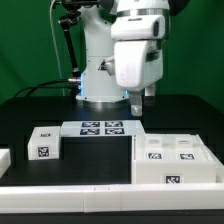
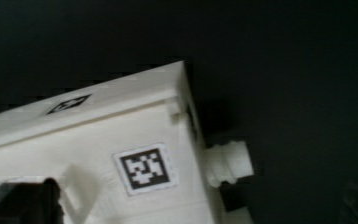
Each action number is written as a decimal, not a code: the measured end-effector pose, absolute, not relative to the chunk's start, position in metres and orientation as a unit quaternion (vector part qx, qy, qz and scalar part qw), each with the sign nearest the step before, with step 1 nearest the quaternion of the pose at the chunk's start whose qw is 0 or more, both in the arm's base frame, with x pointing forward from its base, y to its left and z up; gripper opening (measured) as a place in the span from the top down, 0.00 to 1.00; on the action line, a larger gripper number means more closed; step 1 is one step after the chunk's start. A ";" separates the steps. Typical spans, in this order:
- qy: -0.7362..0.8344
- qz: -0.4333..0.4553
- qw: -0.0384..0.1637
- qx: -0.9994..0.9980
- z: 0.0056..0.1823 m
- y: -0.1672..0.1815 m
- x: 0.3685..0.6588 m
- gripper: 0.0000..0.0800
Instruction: Assemble cabinet
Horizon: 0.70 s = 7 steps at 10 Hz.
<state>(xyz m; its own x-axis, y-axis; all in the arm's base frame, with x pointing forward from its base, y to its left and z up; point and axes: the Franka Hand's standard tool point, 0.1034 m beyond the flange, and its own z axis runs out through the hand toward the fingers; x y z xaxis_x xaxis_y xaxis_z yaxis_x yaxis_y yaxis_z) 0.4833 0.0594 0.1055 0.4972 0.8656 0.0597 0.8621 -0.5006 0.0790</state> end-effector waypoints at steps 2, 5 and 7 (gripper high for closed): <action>0.454 0.051 0.019 0.889 0.101 0.084 0.463 0.00; 0.440 0.060 0.011 0.896 0.088 0.101 0.458 0.00; 0.442 0.060 0.010 0.895 0.086 0.101 0.458 0.00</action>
Offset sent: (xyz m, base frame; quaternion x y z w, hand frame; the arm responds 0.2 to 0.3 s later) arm -0.0069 0.0141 -0.0195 -0.0435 0.0056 0.0434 0.9981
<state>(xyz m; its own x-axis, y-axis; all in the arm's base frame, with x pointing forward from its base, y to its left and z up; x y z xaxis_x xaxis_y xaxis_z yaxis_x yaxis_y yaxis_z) 0.4575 0.1006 0.0864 0.6022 0.7922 0.0990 0.7898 -0.6092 0.0710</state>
